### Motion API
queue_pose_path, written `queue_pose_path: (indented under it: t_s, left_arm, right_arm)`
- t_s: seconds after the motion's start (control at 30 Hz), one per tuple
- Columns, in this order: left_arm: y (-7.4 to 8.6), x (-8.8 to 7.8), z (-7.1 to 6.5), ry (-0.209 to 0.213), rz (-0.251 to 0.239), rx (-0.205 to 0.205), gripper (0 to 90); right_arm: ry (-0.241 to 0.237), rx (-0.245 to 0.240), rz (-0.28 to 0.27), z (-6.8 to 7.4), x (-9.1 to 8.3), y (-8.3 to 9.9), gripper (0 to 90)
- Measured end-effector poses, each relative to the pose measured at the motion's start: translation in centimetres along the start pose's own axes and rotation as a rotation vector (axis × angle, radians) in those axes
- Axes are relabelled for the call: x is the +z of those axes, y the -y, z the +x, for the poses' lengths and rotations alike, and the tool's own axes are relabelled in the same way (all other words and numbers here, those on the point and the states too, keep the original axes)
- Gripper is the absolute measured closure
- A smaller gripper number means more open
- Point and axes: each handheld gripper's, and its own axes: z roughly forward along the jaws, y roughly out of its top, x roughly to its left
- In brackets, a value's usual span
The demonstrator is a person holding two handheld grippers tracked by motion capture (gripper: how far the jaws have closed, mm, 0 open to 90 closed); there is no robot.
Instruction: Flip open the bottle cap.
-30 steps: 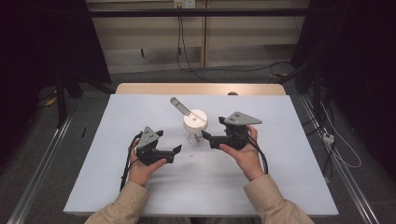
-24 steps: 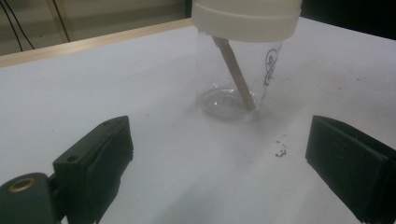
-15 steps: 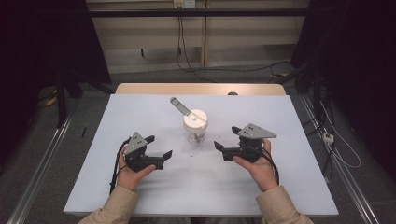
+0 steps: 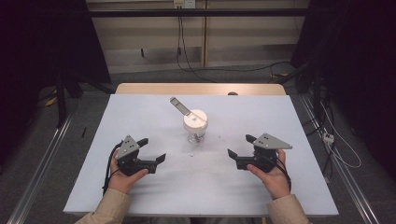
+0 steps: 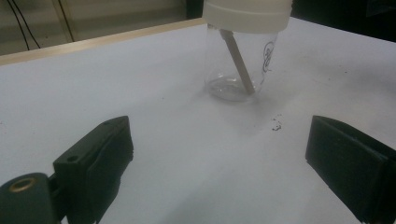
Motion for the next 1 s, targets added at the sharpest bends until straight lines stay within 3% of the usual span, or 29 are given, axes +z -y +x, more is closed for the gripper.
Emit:
queue_pose_path:
  t_s: [0.47,1.0]
  left_arm:
    - [0.9,-1.8,0.8,-0.001,0.015,0.005,7.2]
    - [1.7,-3.4,1.2,-0.002,0.020,0.007,7.4]
  right_arm:
    - [0.023,0.015,-0.007,-0.9,-2.0,2.5,10.7]
    - [0.027,0.031,-0.001,-1.7,-3.3,3.7,10.9]
